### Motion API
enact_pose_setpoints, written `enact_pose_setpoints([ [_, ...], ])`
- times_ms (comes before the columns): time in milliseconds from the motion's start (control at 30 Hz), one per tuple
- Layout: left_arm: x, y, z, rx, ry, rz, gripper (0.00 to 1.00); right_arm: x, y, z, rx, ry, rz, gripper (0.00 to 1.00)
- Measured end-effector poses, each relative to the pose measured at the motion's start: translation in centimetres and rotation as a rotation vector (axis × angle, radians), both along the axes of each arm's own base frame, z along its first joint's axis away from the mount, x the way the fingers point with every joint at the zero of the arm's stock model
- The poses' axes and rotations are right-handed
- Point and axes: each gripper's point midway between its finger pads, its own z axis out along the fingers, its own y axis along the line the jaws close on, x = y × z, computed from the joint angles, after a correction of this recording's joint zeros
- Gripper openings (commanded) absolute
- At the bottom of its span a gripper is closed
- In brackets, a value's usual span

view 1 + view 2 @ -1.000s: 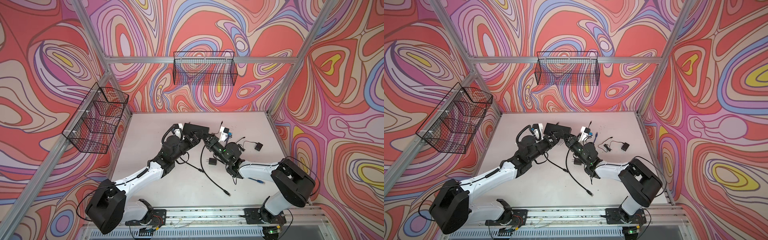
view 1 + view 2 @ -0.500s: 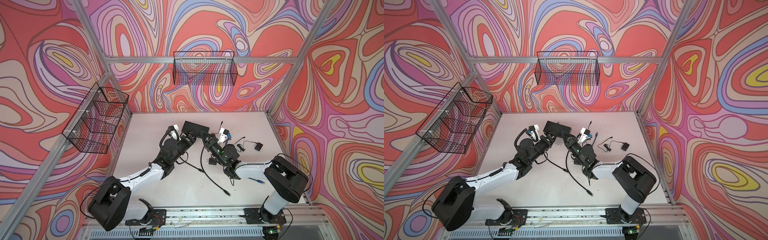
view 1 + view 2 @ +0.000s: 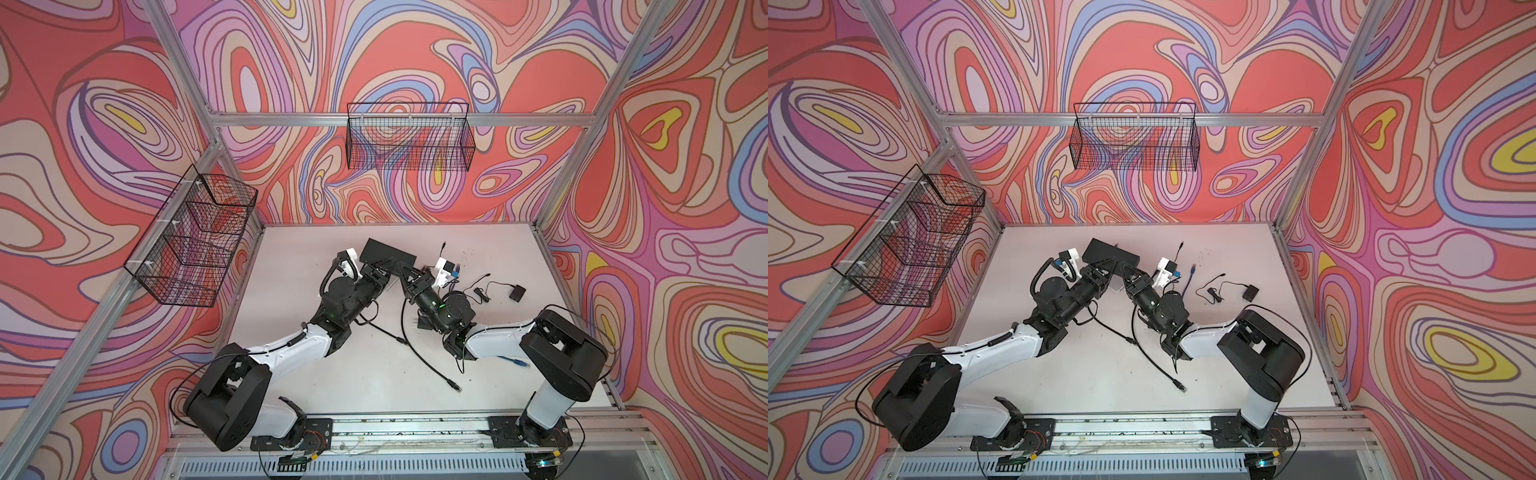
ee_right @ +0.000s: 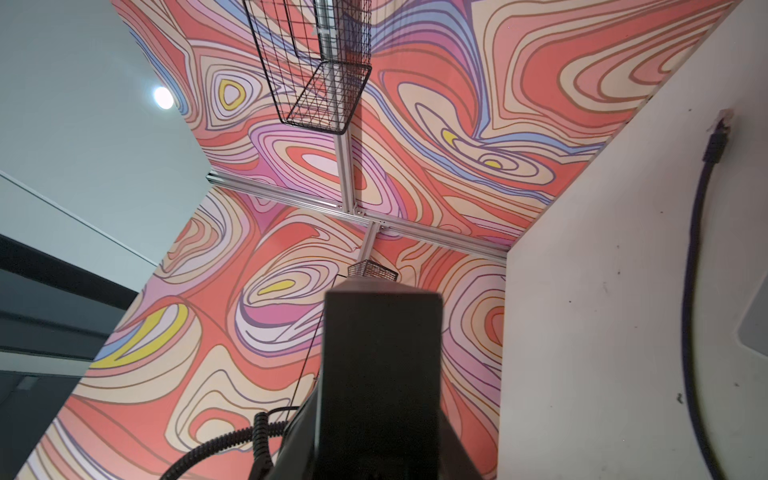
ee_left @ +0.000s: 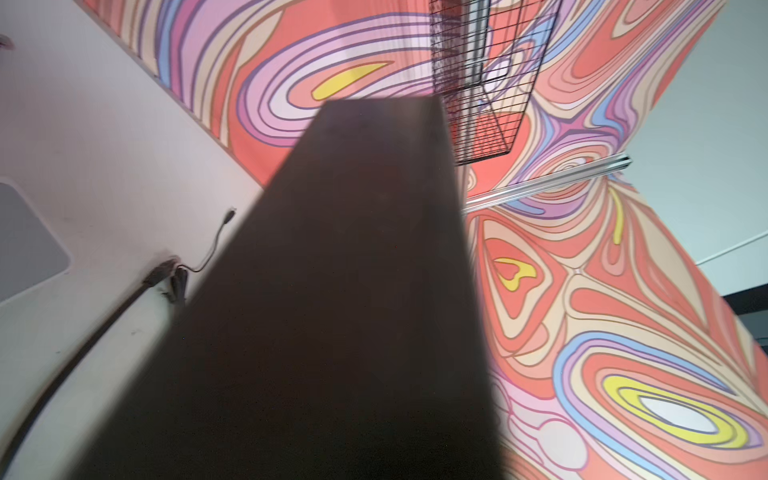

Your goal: Insert the plug into the switch port

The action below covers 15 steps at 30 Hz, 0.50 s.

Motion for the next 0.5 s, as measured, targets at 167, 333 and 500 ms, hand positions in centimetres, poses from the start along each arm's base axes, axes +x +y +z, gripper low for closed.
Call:
enact_pose_setpoints([
  [167, 0.0, -0.2, 0.1, -0.012, -0.008, -0.014, 0.15, 0.0, -0.1, 0.2, 0.008, -0.005, -0.003, 0.37],
  [333, 0.1, -0.4, -1.2, 0.028, 0.021, -0.032, 0.14, -0.8, 0.3, -1.5, -0.097, -0.014, 0.009, 0.64],
  [500, 0.0, -0.4, -2.8, 0.068, 0.068, -0.088, 0.13, -1.5, -0.5, -2.2, -0.194, 0.006, 0.014, 0.73],
])
